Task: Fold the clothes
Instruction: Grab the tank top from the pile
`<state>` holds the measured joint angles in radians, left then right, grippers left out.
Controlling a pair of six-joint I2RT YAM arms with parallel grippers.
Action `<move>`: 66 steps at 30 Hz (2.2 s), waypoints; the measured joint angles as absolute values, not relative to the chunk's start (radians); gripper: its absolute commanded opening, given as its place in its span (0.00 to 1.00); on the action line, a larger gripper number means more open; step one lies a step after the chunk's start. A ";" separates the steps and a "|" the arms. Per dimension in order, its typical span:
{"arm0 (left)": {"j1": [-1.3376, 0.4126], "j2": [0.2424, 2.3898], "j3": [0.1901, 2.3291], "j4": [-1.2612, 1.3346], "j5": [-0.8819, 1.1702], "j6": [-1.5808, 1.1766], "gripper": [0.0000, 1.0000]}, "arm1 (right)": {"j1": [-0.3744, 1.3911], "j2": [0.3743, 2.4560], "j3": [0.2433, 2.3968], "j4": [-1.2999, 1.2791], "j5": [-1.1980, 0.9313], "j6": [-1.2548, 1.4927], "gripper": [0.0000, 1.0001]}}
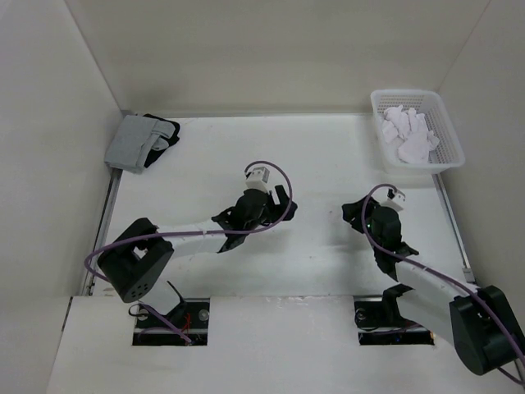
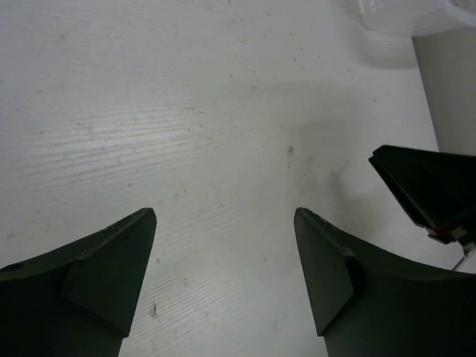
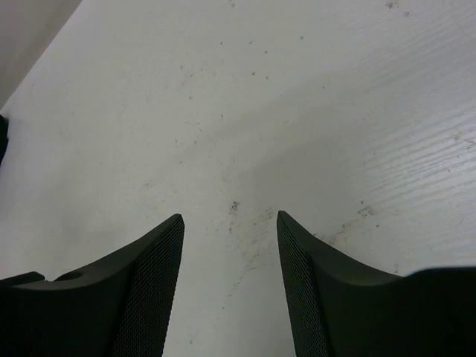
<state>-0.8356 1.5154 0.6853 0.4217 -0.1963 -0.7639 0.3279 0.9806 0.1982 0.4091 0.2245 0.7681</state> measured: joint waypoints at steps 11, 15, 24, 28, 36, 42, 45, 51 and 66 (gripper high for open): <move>-0.854 1.529 0.611 0.486 -0.118 -0.730 0.38 | 0.309 1.017 0.460 0.295 0.255 0.726 0.00; -0.854 1.526 0.562 0.545 -0.097 -0.711 0.19 | 0.149 1.175 0.716 0.258 0.274 0.681 0.03; -0.822 1.502 0.522 0.613 -0.077 -0.710 0.52 | -0.163 1.750 1.317 0.146 0.327 0.611 0.46; -0.799 1.495 0.505 0.653 -0.074 -0.714 0.55 | -0.199 2.004 1.589 0.017 0.336 0.569 0.54; -0.739 1.496 0.485 0.688 -0.059 -0.741 0.55 | -0.216 2.337 1.924 -0.234 0.336 0.496 0.58; -0.682 1.497 0.469 0.727 -0.026 -0.780 0.55 | -0.222 2.434 2.052 -0.387 0.290 0.494 0.45; -0.644 1.497 0.445 0.739 -0.010 -0.802 0.55 | -0.229 2.468 2.137 -0.470 0.255 0.501 0.28; -0.567 1.475 0.392 0.772 0.006 -0.845 0.55 | -0.233 2.468 2.147 -0.536 0.239 0.529 0.00; -0.566 1.473 0.390 0.811 0.028 -0.873 0.54 | -0.207 1.681 1.743 -0.063 0.161 0.594 0.01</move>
